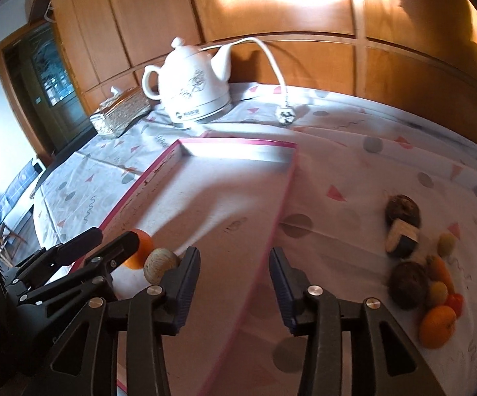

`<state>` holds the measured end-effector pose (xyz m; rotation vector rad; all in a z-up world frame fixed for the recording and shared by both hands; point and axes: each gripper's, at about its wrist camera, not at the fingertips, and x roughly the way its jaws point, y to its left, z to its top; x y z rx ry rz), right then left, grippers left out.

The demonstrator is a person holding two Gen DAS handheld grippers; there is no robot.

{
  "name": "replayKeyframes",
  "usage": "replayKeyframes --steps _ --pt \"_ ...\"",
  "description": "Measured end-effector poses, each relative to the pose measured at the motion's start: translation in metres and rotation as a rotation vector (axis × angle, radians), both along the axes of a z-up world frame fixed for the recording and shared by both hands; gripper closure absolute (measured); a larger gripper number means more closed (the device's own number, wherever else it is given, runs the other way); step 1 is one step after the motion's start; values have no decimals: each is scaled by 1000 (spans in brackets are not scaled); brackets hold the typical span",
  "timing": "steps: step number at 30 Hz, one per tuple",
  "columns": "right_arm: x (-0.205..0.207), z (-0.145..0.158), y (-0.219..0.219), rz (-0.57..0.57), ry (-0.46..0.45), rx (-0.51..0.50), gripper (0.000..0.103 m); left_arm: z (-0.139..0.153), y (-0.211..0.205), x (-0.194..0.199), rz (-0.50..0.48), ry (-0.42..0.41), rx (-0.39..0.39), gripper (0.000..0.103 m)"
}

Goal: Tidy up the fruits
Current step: 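Carry the orange and yam piece into the pink-rimmed tray and open both tools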

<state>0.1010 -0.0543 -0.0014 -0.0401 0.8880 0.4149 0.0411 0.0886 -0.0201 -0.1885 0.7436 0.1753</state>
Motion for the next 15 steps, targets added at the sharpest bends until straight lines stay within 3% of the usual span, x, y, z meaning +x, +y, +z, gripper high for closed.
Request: replayKeyframes --steps 15 --pt "-27 12 -64 -163 -64 -11 59 7 -45 -10 -126 -16 38 48"
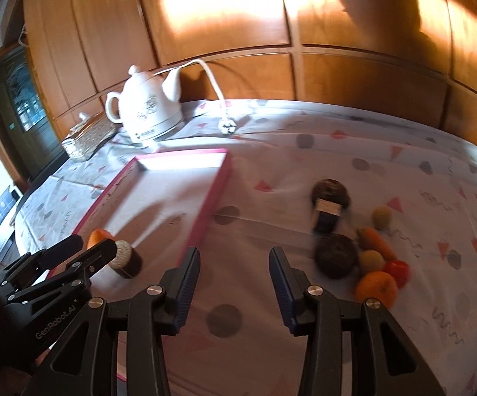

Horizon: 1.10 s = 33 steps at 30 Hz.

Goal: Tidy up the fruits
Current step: 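Carry the orange and yam piece into the pink-rimmed tray and open both tools, then grasp the stemmed orange with the left tool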

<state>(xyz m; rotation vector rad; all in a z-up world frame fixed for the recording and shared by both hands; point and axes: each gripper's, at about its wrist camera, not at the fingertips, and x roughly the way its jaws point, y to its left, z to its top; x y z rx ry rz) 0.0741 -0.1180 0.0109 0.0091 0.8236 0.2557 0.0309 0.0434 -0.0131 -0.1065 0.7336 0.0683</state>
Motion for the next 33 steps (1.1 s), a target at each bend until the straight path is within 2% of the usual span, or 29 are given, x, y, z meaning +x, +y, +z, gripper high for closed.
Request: replayKeyframes --steps 6,12,19,24,26,33 --pt "-11 1 -32 -87 -7 -12 59 1 -22 -1 -87 5 -1 48" --pt "-13 -5 -79 -210 25 -6 59 -1 -44 -1 -173 14 2 48" --pt "-18 -19 -109 -258 70 -20 59 -1 -63 4 -231 28 1 48" --pt "-18 -26 -114 -247 89 4 59 -6 -78 6 -285 50 -6 45" --pt "-18 -28 -116 -249 91 9 59 -8 -84 7 -311 63 -15 41" --pt "-18 -27 -136 -321 71 7 59 -16 -111 15 -421 94 -66 41"
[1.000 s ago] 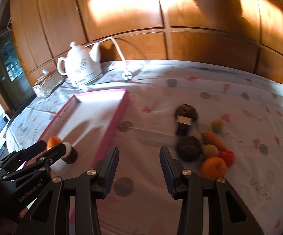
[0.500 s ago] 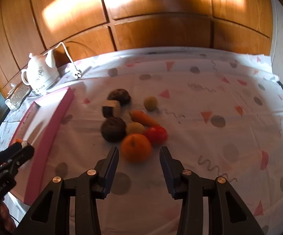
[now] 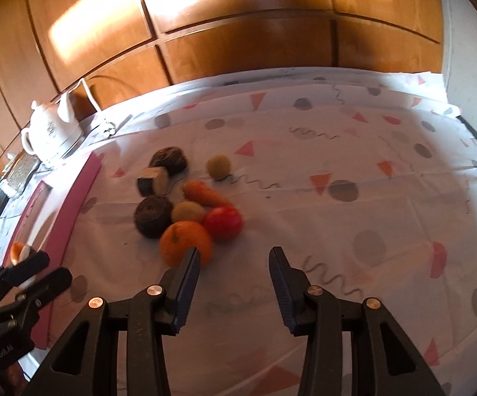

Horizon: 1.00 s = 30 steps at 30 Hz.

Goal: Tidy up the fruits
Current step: 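Grasp the stemmed orange with the left tool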

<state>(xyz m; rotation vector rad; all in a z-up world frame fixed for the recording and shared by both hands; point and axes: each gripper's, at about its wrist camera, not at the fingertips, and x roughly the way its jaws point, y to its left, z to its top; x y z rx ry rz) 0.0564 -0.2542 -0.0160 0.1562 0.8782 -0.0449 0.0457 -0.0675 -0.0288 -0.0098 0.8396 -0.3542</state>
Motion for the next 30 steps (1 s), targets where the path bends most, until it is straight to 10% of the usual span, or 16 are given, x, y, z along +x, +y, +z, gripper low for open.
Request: replayKeyframes --steps 20,30 --pt "6 -8 -42 -75 13 -4 63 -18 -89 36 -188 45 -42 42" --pt "10 -12 -45 -59 12 29 63 -30 -91 39 -202 42 -54 64"
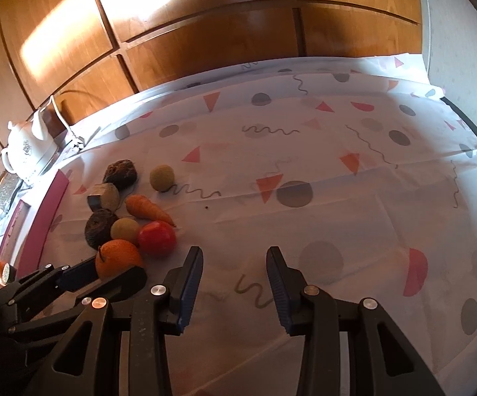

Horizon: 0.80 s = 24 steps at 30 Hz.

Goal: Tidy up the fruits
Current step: 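Grasp the stemmed orange with the left tool, then grasp the carrot with the right tool while the left tool holds the orange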

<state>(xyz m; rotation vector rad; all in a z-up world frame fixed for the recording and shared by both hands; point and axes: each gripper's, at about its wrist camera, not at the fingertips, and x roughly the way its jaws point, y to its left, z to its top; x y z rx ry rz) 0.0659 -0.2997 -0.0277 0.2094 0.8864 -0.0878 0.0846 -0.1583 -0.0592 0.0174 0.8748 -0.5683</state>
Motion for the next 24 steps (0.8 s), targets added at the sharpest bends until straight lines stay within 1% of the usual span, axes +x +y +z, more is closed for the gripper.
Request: replayKeyframes --steps 4,6,8,11,13,15,18,21,23,24 --pt "3 0 7 40 -5 39 63 3 20 -12 19 -8 1 64" --pt "3 3 15 80 -27 36 63 3 33 -21 41 -35 21 64" --pt "4 8 24 113 -51 22 64 1 47 -29 95 -76 56 64" --pt "14 14 32 157 -54 3 75 -3 58 -29 132 -93 47 63" --pt "24 16 39 197 -39 -6 77 -7 57 -27 140 -87 47 63" --pt "37 15 48 254 -14 -15 77 -9 55 -27 140 -103 59 64" --pt "55 11 61 315 23 -58 77 -10 58 -25 141 -96 48 64" --pt "67 8 65 339 30 -82 77 -10 57 -25 141 -99 48 64" --pt "76 7 67 371 59 -75 77 -10 57 -26 142 -102 48 64" --pt "81 4 70 396 91 -88 77 -10 57 -26 141 -103 47 64"
